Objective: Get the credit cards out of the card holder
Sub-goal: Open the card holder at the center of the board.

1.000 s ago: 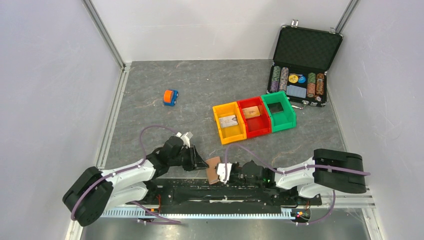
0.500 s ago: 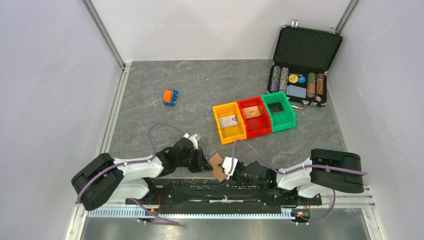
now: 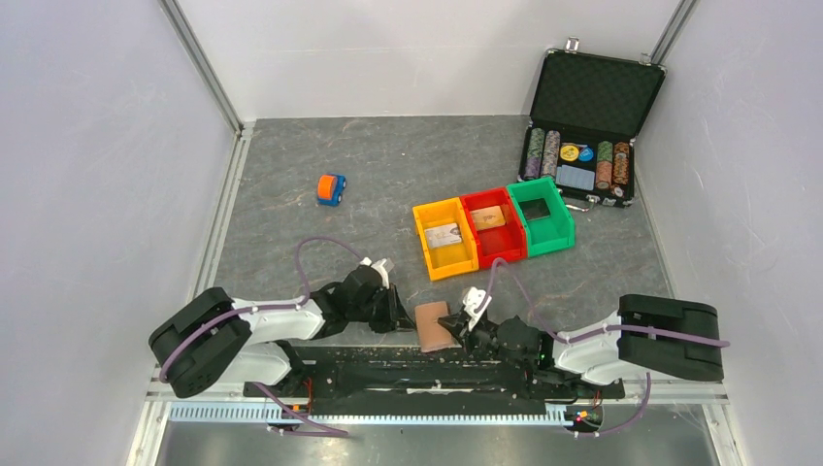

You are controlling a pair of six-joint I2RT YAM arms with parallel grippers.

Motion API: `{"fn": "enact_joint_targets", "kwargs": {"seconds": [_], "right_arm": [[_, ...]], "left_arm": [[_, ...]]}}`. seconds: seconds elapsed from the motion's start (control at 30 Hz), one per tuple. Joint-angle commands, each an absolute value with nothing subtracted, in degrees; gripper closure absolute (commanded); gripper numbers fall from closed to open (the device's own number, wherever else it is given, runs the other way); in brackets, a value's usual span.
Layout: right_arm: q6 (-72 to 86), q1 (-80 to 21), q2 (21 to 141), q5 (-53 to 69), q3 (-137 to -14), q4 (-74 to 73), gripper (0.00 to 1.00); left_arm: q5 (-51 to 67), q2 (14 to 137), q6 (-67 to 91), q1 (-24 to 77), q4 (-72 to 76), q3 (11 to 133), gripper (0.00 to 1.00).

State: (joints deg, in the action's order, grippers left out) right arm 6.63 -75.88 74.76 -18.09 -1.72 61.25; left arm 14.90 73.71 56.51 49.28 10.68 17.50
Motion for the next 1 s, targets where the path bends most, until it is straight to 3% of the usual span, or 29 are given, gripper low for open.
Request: {"fn": "enact_joint_targets", "kwargs": {"seconds": [0.0,0.13,0.33,0.53,0.6,0.67,0.73,0.97], "right_arm": [[15.1,-74.8,74.5,-21.9,-0.7,66.2,1.00],[17.3,-74.2,75.7,-20.8,1.9,70.5,1.00],[11.8,-74.2,75.6,-15.0,1.7,73.2,1.00],[8.7,-74.2,77.2,-12.3,0.4,73.4,1.00],[9.6,-74.2,76.8,-15.2,-4.0,64.8,1.00],[11.0,-74.3,76.0,-18.8,-10.9,49.3,0.88],[14.1,-74.3,75.7,-22.7,-16.1,35.7,0.83],[25.9,-74.7,73.9,-27.7,-23.8,13.1,0.70]], "left_arm": [[9.2,76.8,54.7,49.5,2.1,16.2,0.77],[9.5,74.6,55.3,49.5,0.4,16.6,0.73],[6.9,61.3,58.7,49.6,-8.6,17.7,0.47],[7.0,52.6,58.7,49.6,-7.7,17.7,0.37],[7.2,52.3,58.4,49.6,-7.5,17.7,0.37],[7.6,52.6,57.8,49.6,-8.1,18.2,0.37],[7.2,52.5,57.3,49.6,-9.2,18.9,0.37],[1.9,47.3,56.0,49.6,-13.4,19.5,0.37]]}}
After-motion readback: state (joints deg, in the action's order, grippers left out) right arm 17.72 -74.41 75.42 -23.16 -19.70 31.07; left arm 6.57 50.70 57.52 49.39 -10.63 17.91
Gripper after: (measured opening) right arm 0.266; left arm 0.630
